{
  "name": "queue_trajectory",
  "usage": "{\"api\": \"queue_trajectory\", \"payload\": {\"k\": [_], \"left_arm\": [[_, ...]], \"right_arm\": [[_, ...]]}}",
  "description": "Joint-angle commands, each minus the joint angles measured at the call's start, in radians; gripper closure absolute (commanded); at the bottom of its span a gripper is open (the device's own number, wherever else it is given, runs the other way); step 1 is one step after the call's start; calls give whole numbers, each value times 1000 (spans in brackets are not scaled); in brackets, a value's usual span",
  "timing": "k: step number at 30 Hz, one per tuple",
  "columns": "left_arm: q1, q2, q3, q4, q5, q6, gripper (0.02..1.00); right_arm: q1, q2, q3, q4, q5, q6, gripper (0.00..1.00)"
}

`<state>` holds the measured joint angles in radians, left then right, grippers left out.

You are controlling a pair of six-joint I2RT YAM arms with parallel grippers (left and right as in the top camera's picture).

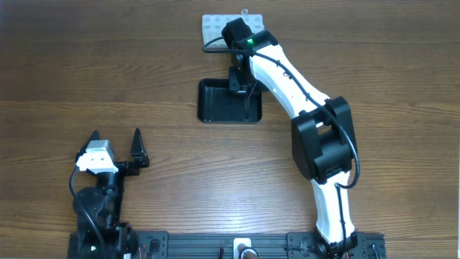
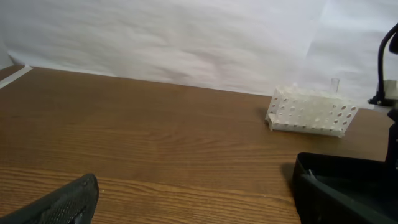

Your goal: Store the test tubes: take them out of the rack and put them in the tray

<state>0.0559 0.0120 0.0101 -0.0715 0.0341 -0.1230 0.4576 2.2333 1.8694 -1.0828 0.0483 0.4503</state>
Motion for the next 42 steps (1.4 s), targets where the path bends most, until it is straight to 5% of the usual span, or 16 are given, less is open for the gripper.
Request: {"api": "queue_trajectory", "payload": {"k": [1,26,31,42], "left_arm": [[5,-6,-5,-5,0,14,23],[5,-6,-5,-5,0,14,20],[5,-6,-5,-5,-1,14,20],[5,-6,-5,-5,0,14,20]], "right_arm": [[-6,50,2,22,29,9,987],[4,61,16,-2,46,9,726],[4,61,40,-12,46,5,584],[6,61,206,-149,47,-13,531]]}}
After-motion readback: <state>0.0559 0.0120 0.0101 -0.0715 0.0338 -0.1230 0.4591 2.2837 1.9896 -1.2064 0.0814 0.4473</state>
